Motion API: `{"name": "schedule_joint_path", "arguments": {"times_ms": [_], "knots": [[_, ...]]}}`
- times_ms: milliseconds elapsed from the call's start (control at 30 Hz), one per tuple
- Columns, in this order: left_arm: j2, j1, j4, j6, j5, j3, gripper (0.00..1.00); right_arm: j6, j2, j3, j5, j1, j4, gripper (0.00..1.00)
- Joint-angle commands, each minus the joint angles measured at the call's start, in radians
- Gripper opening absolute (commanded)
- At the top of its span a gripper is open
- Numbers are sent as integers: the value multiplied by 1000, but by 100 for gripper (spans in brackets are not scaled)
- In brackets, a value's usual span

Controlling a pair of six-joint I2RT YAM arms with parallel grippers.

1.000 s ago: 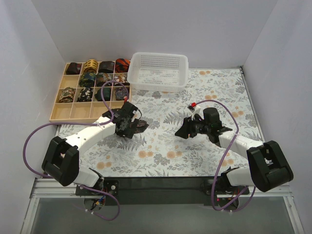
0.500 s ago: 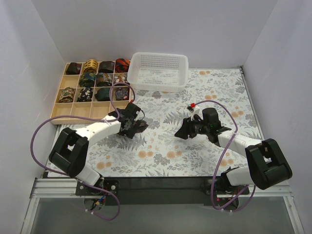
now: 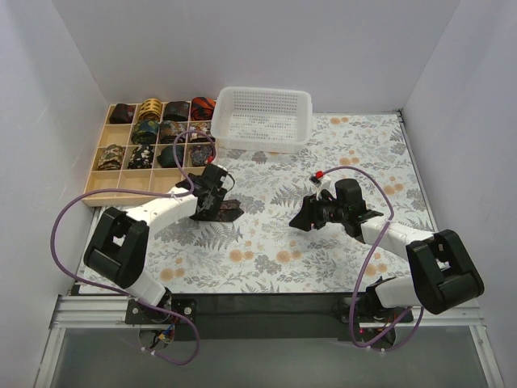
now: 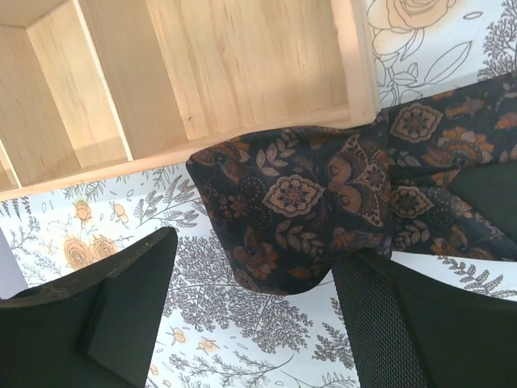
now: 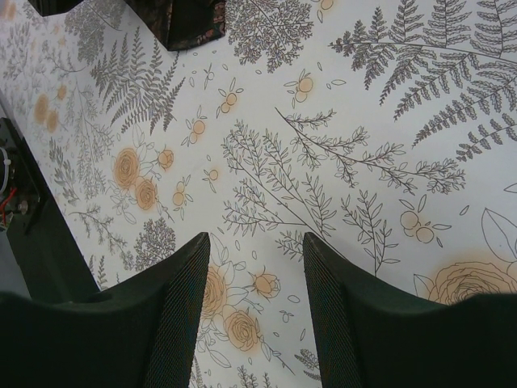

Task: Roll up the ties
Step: Roll the tie

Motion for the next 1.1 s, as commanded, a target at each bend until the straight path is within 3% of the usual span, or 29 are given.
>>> {"name": "schedule_joint_path", "arguments": {"times_ms": [0,167,333,467,700,933,1067], "knots": [[-9,12,59,-17,-12,39,70,0,2,26,-10,5,37,48],[-47,12,13,-30,49,30,80,-1,-12,20,-10,5,37,48],[-211,17,-27,-99,168,-8,86,-1,-11,20,-13,3,36,48],[-344,92,8,-167,336,-72,87,-1,-6,20,-16,3,37,48],[-467,233,68,-371,419,-169,89,2,-11,18,-18,5,37,48],[-449,369,302,-541,620,-329,88,2,-17,17,-19,5,36,48],[-435,385,419,-569,628,-382,88,0,-12,15,-19,5,39,48]]}}
